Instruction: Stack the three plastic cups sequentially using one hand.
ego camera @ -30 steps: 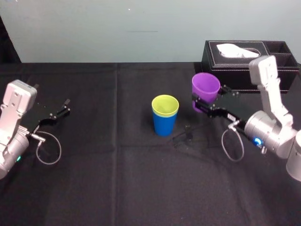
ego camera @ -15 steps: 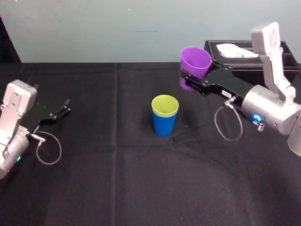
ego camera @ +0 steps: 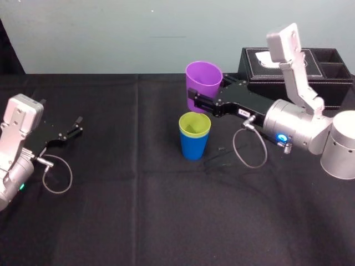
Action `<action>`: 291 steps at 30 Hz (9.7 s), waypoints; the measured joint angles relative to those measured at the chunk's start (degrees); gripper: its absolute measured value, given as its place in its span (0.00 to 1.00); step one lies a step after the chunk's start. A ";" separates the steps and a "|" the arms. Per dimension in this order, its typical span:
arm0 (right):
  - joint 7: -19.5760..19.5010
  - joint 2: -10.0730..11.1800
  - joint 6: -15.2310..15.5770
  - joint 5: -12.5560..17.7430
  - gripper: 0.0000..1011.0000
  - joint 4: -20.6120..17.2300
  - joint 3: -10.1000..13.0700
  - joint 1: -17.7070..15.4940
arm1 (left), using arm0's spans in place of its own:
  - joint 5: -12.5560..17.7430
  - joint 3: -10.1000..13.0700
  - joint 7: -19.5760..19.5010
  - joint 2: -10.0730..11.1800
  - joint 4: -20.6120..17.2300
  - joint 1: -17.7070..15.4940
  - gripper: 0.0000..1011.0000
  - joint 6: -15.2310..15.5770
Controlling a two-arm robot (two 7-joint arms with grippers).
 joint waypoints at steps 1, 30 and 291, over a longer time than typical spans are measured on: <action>0.01 -0.01 0.00 0.06 0.71 0.16 -0.18 0.07 | 0.00 0.00 0.00 0.00 0.00 0.00 1.00 0.00; -0.85 0.90 -2.37 2.51 0.71 3.89 -4.02 0.56 | 0.00 0.00 0.00 0.00 0.00 0.00 1.00 0.00; -22.32 -5.55 -10.99 -7.95 0.99 9.07 5.82 -9.21 | 0.00 0.00 0.00 0.00 0.00 0.00 1.00 0.00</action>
